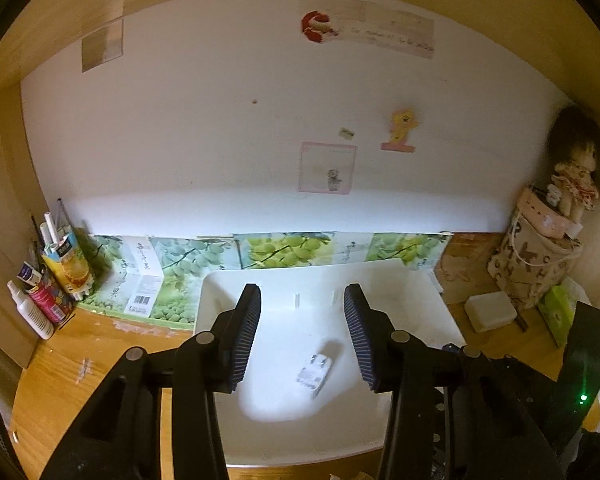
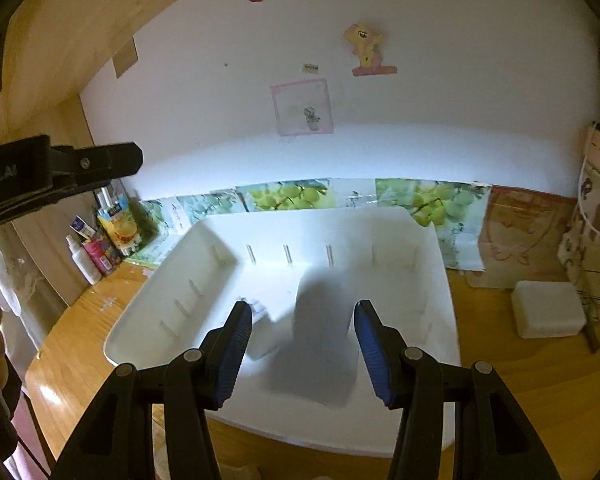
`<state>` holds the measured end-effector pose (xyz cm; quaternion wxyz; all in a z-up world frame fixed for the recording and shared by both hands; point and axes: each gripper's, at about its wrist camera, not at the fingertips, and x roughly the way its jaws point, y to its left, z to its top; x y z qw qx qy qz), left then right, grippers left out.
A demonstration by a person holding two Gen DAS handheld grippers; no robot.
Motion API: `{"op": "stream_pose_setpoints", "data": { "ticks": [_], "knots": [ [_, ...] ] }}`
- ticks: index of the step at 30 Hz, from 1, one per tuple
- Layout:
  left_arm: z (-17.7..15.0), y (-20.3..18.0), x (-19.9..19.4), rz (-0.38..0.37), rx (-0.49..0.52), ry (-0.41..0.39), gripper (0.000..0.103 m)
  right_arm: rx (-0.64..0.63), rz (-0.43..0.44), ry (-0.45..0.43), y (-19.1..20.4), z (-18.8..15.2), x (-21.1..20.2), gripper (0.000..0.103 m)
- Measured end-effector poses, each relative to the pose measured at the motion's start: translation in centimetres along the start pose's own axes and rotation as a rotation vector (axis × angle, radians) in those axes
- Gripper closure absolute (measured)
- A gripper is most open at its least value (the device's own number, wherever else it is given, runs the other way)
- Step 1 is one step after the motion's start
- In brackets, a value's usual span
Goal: Organize rigid objects
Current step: 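Open the left tool to drop the charger in the bin while the right tool releases the card there, then withdraw both open tools from the bin back over the desk items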
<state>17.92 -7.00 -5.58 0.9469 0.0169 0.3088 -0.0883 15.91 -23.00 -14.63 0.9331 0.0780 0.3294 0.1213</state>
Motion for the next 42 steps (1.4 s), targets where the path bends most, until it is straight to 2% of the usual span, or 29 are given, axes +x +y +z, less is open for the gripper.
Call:
{"op": "stream_pose_setpoints", "data": {
  "ticks": [4,9,13,15,23,33,40,42],
  "knots": [
    [0.0,0.5,0.5,0.034,-0.006,0.031,0.055,-0.010,0.030,0.019,0.4,0.1,0.8,0.044],
    [-0.1,1.3,0.3,0.072,-0.023,0.028,0.034,-0.008,0.044,0.012,0.7,0.2,0.7,0.031],
    [-0.1,2.2,-0.3,0.107,-0.048,0.012,0.029,-0.015,0.037,0.000,0.9,0.3,0.1,0.025],
    [-0.2,2.6,-0.6,0.108,-0.053,0.008,0.021,-0.015,0.027,-0.007,1.0,0.4,-0.3,0.023],
    [-0.3,4.1,-2.2,0.085,-0.056,-0.013,0.021,-0.030,-0.040,-0.044,2.1,0.7,-2.0,0.022],
    [-1.1,6.7,-5.0,0.020,-0.029,-0.024,0.020,-0.043,-0.161,-0.157,5.0,0.5,-5.8,0.021],
    [-1.9,8.2,-7.2,-0.021,0.003,-0.028,0.020,-0.047,-0.241,-0.241,7.4,-0.8,-9.0,0.021],
    [-2.2,8.7,-7.9,-0.022,0.013,-0.024,0.013,-0.057,-0.271,-0.263,8.3,-1.3,-9.7,0.021]
  ]
}}
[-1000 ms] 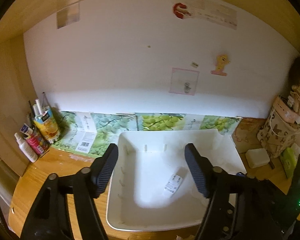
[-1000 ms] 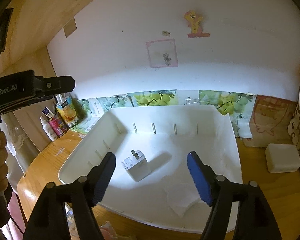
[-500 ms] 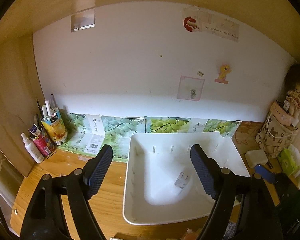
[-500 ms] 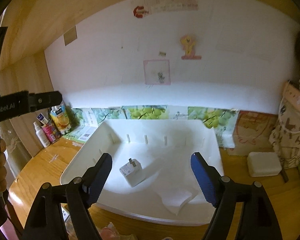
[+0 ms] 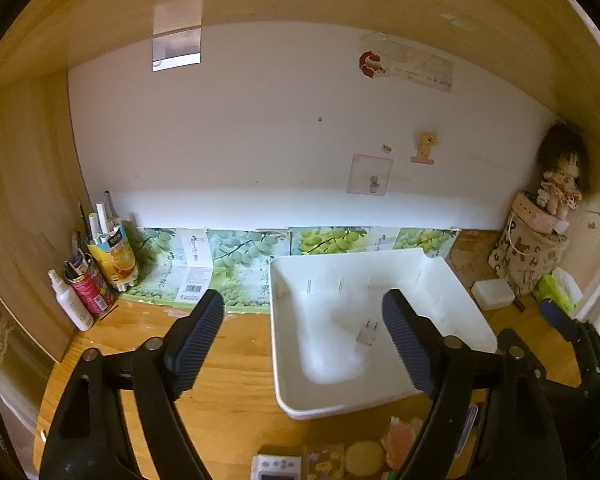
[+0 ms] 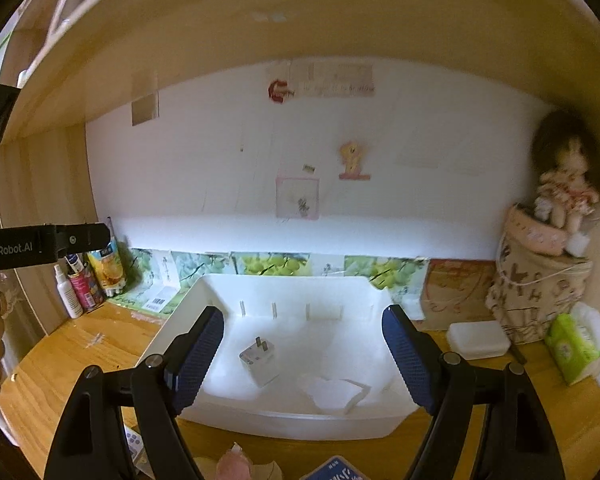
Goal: Organize rigid objects
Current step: 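Withdraw both open tools from the bin back over the desk items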
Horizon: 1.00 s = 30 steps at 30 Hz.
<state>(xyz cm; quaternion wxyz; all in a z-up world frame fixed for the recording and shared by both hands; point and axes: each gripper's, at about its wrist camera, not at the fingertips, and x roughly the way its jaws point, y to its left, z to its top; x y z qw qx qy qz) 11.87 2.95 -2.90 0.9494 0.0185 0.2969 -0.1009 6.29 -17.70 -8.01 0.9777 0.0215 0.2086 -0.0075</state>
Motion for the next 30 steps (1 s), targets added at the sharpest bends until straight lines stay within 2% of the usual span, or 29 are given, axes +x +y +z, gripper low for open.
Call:
{"op": "stream_pose_setpoints", "data": {
  "ticks": [8,13,23,30],
  "knots": [
    [-1.2,1.8,-2.9,-0.038,0.039,-0.016,0.007,-0.015,-0.077,-0.044,2.6,-1.2,-3.8,0.017],
    [-2.0,3.0,-4.5,-0.056,0.059,-0.025,0.005,0.005,-0.112,-0.075,4.1,-2.1,-5.9,0.001],
    [-3.8,5.7,-6.4,-0.077,0.088,0.001,0.005,0.024,-0.144,-0.088,6.5,-3.6,-8.5,0.000],
    [-5.8,7.1,-6.2,-0.087,0.077,0.078,0.005,0.025,-0.146,-0.039,7.6,-5.7,-9.5,0.000]
  ]
}}
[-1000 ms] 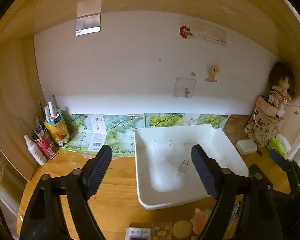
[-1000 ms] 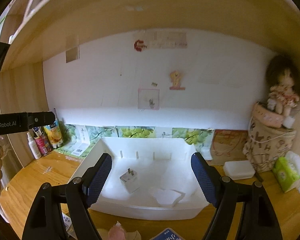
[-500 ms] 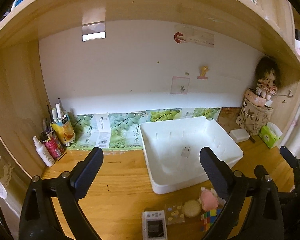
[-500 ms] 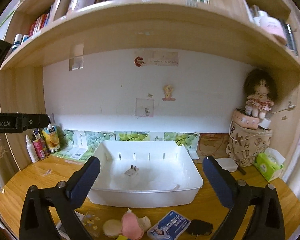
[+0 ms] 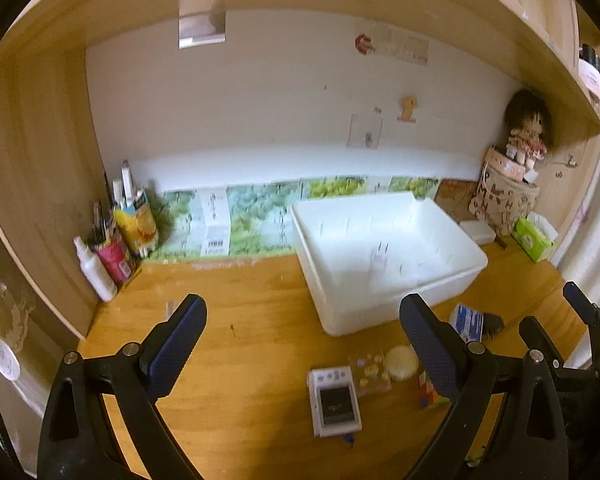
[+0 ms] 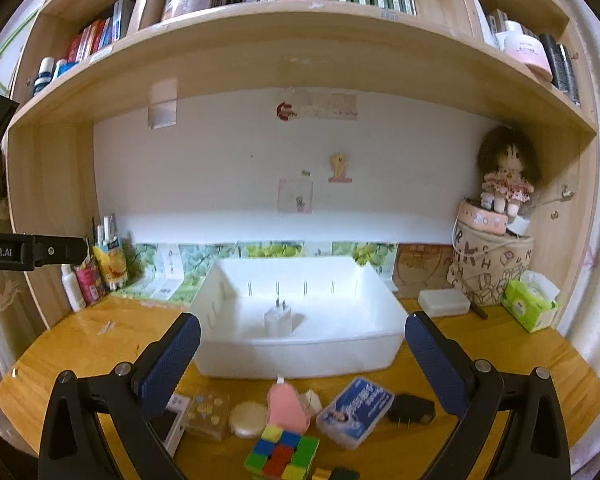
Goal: Organize rigid objects
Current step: 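Withdraw both open tools from the bin back over the desk items, then grasp the white handheld device with the left tool while the right tool grasps the green-and-gold cylinder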
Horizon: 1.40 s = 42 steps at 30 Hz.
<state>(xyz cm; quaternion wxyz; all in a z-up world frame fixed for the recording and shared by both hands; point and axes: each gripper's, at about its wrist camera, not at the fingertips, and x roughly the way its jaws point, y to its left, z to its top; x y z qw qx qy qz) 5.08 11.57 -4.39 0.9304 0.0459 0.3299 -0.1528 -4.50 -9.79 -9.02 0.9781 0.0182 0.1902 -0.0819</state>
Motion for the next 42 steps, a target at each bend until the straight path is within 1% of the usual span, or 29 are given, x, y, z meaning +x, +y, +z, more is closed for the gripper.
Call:
{"op": "stream_pose_setpoints", "data": {
  "ticks": [5,8,13,17,20,23,29,34,42],
  "knots": [
    [-1.7,0.4,0.6,0.002,-0.013,0.074,0.005,-0.003,0.003,0.048,0.4,-1.5,-0.7,0.000],
    [-2.6,0.6,1.0,0.008,-0.025,0.106,0.005,0.002,0.005,0.074,0.5,-2.3,-1.1,0.000],
    [-4.4,0.7,2.3,0.016,-0.040,0.190,0.005,0.011,0.006,0.128,0.6,-3.8,-1.4,0.000],
    [-5.9,0.3,4.0,-0.008,-0.047,0.289,0.005,0.007,0.005,0.182,0.8,-5.1,-1.4,0.000],
    [-6.9,-0.2,5.6,-0.035,-0.074,0.373,0.005,0.007,0.006,0.218,0.8,-5.9,-1.3,0.000],
    [-7.7,-0.6,7.0,-0.054,-0.087,0.444,0.005,0.019,0.012,0.260,0.8,-6.7,-0.9,0.000],
    [-8.9,-1.5,9.6,-0.061,-0.079,0.568,0.005,0.038,0.018,0.339,0.7,-8.1,0.2,0.000],
    [-9.5,-1.9,11.8,-0.063,-0.090,0.662,0.005,0.054,-0.001,0.396,0.3,-9.1,1.2,0.000],
    [-10.3,-2.9,14.5,-0.066,-0.086,0.772,0.005,0.080,-0.028,0.509,-1.3,-10.3,3.5,0.000]
  ]
}}
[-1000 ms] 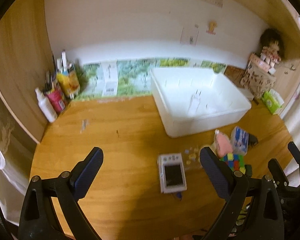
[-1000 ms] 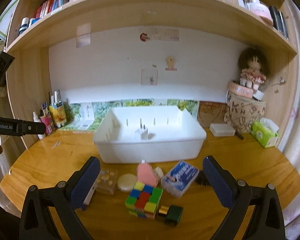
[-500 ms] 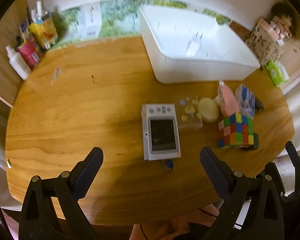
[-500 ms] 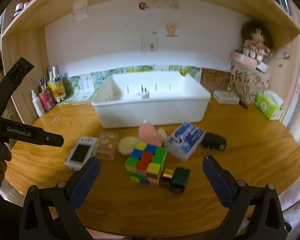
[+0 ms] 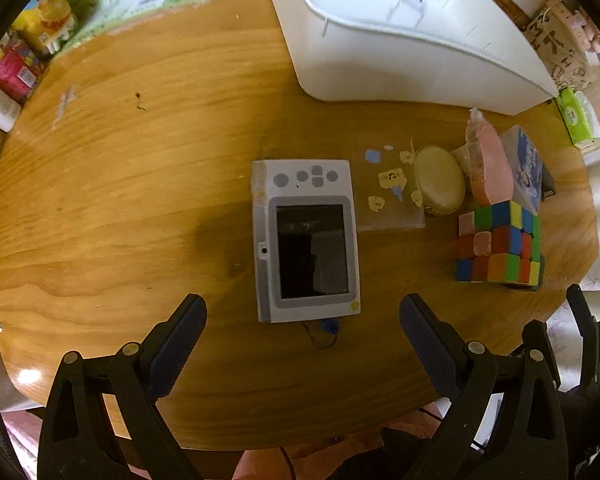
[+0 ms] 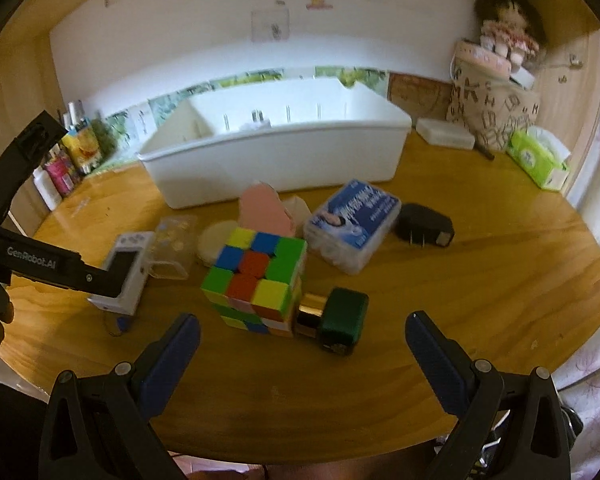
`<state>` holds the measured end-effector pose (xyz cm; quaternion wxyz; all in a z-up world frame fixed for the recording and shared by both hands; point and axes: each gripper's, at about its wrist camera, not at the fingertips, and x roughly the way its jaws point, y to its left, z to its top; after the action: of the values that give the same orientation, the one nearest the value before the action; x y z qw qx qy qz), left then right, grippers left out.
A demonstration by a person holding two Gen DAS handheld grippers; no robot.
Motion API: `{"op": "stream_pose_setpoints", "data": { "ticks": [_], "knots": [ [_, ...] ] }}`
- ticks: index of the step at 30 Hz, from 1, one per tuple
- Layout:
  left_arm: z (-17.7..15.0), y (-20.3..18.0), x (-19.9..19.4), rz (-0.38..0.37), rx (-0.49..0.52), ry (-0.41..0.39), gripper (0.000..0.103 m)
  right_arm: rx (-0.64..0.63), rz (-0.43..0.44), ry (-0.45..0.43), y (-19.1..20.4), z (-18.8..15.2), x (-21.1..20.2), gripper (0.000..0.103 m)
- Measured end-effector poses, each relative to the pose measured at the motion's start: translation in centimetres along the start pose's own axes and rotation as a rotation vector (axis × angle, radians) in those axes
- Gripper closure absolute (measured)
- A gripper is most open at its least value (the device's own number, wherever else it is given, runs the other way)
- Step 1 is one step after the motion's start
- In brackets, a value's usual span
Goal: Organize rigid objects
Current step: 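Grasp the white handheld device with the left tool while the right tool grasps the green-and-gold cylinder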
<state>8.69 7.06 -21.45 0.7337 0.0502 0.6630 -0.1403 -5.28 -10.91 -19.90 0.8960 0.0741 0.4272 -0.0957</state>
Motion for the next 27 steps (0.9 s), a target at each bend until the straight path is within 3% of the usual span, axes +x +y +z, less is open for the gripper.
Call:
{"op": "stream_pose_setpoints", "data": {
  "ticks": [16,23,27],
  "knots": [
    [2.0,1.3,3.3,-0.022,-0.100,0.116,0.009,0.011,-0.039,0.153,-2.4,0.2,3.6,0.000],
    [3.0,1.0,4.0,0.013,-0.100,0.121,0.013,0.010,-0.022,0.186,-3.2,0.4,4.4,0.001],
    [4.3,0.5,4.2,0.045,-0.093,0.121,0.016,-0.006,0.010,0.196,-3.4,0.5,4.8,0.006]
  ]
}}
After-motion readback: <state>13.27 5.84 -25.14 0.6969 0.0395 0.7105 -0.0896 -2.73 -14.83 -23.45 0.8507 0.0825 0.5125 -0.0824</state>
